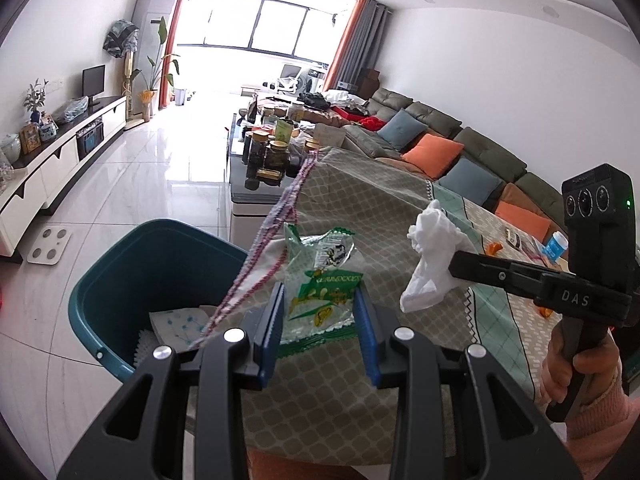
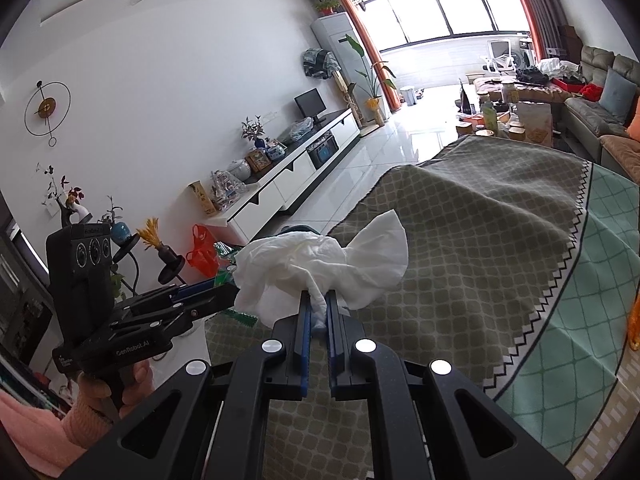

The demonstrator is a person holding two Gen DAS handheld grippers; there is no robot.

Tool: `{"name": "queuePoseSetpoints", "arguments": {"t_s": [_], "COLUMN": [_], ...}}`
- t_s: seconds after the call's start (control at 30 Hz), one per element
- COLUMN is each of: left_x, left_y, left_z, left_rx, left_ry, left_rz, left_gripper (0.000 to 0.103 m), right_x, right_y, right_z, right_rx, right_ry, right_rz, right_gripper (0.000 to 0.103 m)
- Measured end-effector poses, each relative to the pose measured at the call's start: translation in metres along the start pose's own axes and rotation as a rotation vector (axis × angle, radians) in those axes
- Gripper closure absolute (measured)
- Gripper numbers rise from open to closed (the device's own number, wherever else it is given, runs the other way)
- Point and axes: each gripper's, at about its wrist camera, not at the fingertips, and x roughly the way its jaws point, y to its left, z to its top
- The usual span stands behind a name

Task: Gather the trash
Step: 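Lift the wrapper and tissue and carry them over the teal bin with both tools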

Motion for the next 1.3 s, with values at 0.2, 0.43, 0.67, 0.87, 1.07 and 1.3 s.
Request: {"name": "queuePoseSetpoints", "arguments": {"t_s": [0.2, 0.43, 0.67, 0.87, 1.07, 1.3], "left_x": [-0.005, -0.009, -0.012, -0.014, -0.012, -0.011], "left_y": [0.006, 0.012, 0.020, 0.028, 0.036, 0.041], "left_z": [0.002, 0.006, 0.009, 0.010, 0.010, 0.010], "left_rx": [-0.010, -0.024, -0.033, -0.046, -0.055, -0.064], "left_ry": [-0.013, -0.027, -0.037, -0.043, -0.042, -0.046], "left_rz": [0.022, 0.045, 0.071, 0.089, 0.103, 0.119], "left_gripper": [0.069, 0.069, 0.069, 0.069, 0.069, 0.069], "right_x": [0.005, 0.014, 0.022, 0.029, 0.036, 0.044], "right_y": [0.002, 0.009, 0.018, 0.026, 0.031, 0.033], "right_z": [0.001, 0.005, 0.007, 0.010, 0.014, 0.017], "right_rx": [-0.002, -0.015, -0.028, -0.042, -0.056, -0.066], "right_ry": [0.008, 0.013, 0.023, 0.031, 0.038, 0.048], "right_rz": [0.013, 0.023, 0.032, 0.043, 0.052, 0.059], "right_gripper": [0.096, 0.096, 0.096, 0.096, 0.096, 0.096]}}
